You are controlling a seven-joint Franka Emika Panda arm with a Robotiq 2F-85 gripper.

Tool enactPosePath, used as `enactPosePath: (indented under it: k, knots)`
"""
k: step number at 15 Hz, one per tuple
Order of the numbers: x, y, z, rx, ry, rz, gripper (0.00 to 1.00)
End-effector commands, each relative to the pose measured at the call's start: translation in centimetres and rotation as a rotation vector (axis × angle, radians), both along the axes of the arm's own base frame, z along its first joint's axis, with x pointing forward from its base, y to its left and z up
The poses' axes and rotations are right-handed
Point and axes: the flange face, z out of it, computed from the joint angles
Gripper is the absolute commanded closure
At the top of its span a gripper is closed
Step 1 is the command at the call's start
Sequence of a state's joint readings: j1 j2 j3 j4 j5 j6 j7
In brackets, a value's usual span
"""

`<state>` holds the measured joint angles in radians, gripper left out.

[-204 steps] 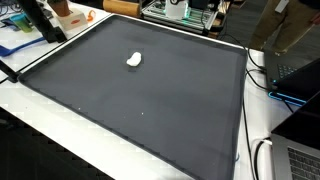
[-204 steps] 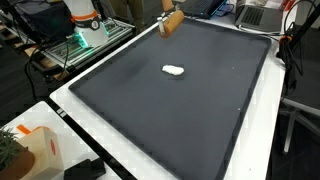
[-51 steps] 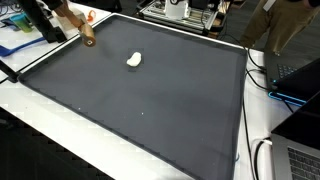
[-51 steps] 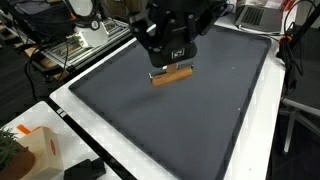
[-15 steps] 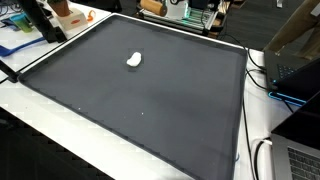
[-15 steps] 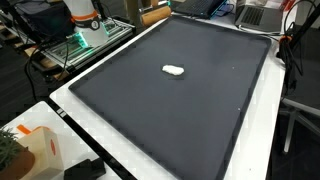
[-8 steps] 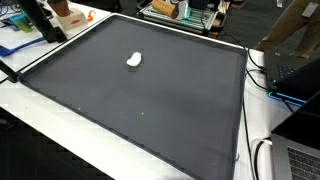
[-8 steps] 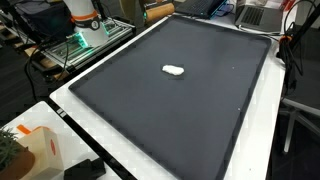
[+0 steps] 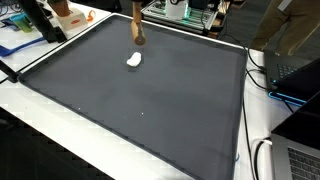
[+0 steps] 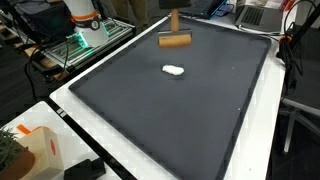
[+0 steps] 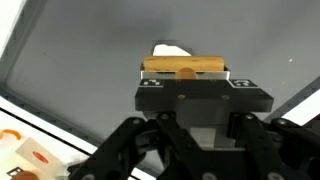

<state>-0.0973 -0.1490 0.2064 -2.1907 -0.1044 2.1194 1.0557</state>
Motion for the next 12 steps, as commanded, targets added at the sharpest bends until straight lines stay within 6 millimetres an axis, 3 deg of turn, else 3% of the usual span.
enactPosePath:
  k: [1,3,5,6,8,9,12]
  knots:
    - [4.5,-1.9,-3.0,-0.087,0.017,-0.158,0.78]
    - [5.0,-2.1,-4.8,-0.084,0.094,-0.219,0.78]
    - [5.4,-2.5,-4.5,-0.034,0.174,-0.239,0.78]
    - [4.7,-2.5,-5.8,-0.061,0.132,-0.209,0.53]
    - [5.3,-2.6,-5.6,-0.05,0.16,-0.226,0.53]
    - [5.5,-2.5,-5.3,-0.047,0.161,-0.229,0.78]
    - [4.6,-2.3,-6.1,0.039,0.201,-0.25,0.78]
